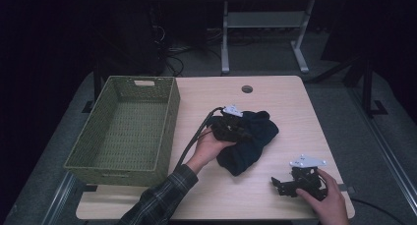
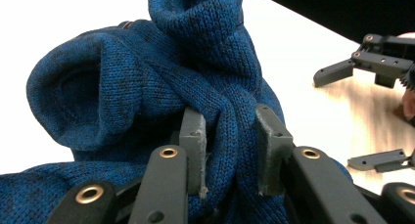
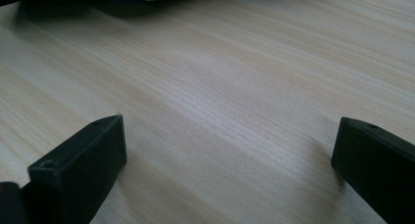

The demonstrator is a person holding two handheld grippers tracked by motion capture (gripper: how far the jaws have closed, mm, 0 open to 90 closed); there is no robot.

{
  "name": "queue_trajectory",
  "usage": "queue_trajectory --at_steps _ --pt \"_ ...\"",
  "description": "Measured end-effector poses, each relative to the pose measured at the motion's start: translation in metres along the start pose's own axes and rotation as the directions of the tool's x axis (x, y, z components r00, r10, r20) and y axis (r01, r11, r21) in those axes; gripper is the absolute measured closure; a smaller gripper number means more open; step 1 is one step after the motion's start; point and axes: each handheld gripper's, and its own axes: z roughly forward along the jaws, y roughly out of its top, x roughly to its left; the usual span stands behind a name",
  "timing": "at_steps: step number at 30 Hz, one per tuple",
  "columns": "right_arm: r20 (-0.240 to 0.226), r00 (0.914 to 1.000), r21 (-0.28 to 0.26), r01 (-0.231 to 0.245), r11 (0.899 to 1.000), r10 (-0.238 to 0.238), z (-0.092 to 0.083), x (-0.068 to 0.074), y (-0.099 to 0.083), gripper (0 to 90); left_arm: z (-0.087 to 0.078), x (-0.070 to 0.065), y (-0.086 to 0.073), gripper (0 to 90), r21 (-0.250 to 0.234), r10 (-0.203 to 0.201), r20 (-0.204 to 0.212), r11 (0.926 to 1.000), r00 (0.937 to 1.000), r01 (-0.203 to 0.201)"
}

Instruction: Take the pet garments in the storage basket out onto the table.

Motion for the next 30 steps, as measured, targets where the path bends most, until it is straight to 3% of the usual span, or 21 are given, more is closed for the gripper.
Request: queue_trajectory --at_steps 7,17,30 --pt "0.000 1.0000 0.000 0.000 1.000 0.000 0.000 0.000 0.000 0.0 0.004 -0.001 -0.001 51.1 0.023 0.043 -0.022 0.9988 0.9988 -0.042" --pt "0.002 1.0000 0.002 0.003 1.000 -0.003 0.000 0.000 0.000 0.0 -0.001 -0.003 0.000 25.1 -0.002 0.044 -0.051 0.9990 0.9977 -0.044" --pt "0.002 1.0000 0.003 0.003 1.000 -0.003 0.000 0.000 0.000 0.0 -0.033 -0.009 0.006 20.4 -0.043 0.062 -0.068 0.9970 0.9958 -0.065"
